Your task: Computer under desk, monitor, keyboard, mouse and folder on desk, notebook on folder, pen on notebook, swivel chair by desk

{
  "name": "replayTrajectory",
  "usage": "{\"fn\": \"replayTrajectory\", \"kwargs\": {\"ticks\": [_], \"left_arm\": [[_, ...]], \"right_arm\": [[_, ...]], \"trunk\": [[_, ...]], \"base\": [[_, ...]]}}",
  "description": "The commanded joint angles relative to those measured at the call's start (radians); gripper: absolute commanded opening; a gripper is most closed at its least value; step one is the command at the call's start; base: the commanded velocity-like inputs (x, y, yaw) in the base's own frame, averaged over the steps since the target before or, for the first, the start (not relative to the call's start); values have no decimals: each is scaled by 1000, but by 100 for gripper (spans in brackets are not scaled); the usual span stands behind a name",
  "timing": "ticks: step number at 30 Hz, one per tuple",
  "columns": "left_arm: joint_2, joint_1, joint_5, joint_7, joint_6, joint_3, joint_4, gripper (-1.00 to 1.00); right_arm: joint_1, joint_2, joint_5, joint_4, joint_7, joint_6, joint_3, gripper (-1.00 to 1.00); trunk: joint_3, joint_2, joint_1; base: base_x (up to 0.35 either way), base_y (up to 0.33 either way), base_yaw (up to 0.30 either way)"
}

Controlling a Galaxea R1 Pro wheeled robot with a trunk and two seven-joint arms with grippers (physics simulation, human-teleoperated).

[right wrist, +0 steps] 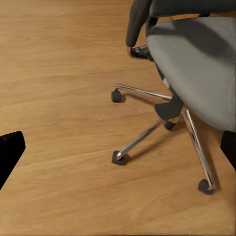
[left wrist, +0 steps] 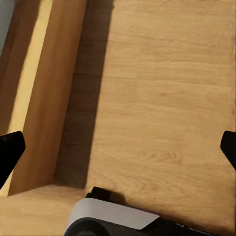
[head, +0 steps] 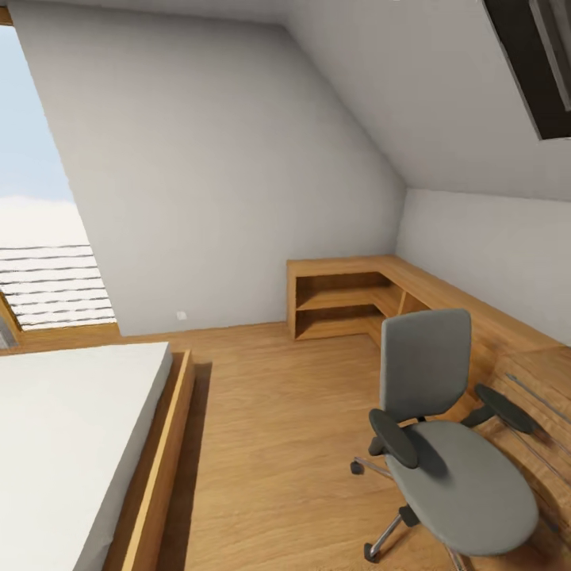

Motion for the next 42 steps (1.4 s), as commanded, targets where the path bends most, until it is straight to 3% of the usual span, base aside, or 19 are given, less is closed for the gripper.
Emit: {"fn": "replayTrajectory", "kwargs": {"ticks": [1,5,8,11,14,19,27,42], "left_arm": [[15,0,7,9,5,-8,-51,100],[40,-7,10,8,78,-6,-151,100],[43,-12,10,1,106,-4,-166,100],[44,-13,8,-1,65,-4,-132,100],[45,-14,6,-2,-24,-5,-53,100],[45,-14,6,-1,-92,-6,-3,100],[45,-14,7,2,-110,-5,11,100],[43,-14,7,2,-112,-9,13,100]], "right_arm": [[-1,0,2,-3,-9,-2,8,100],[-2,-4,8,-47,-9,-7,10,100],[-5,-14,17,-91,-9,-7,10,100],[-6,-17,19,-98,-9,-4,10,100],[-7,-19,18,-97,-10,-4,10,100],[-7,-16,18,-63,-9,4,13,100],[-7,-17,13,-43,-11,8,8,100],[-7,-13,12,-40,-12,8,9,100]], "trunk": [[-1,-1,0],[-1,-1,0],[-1,-1,0],[-1,-1,0],[-1,-1,0],[-1,-1,0],[-1,-1,0],[-4,-1,0]], "base": [[0,0,-263],[0,0,-248],[0,0,-120],[0,0,-39],[0,0,-15],[109,0,-5],[293,0,94],[293,0,258]]}}
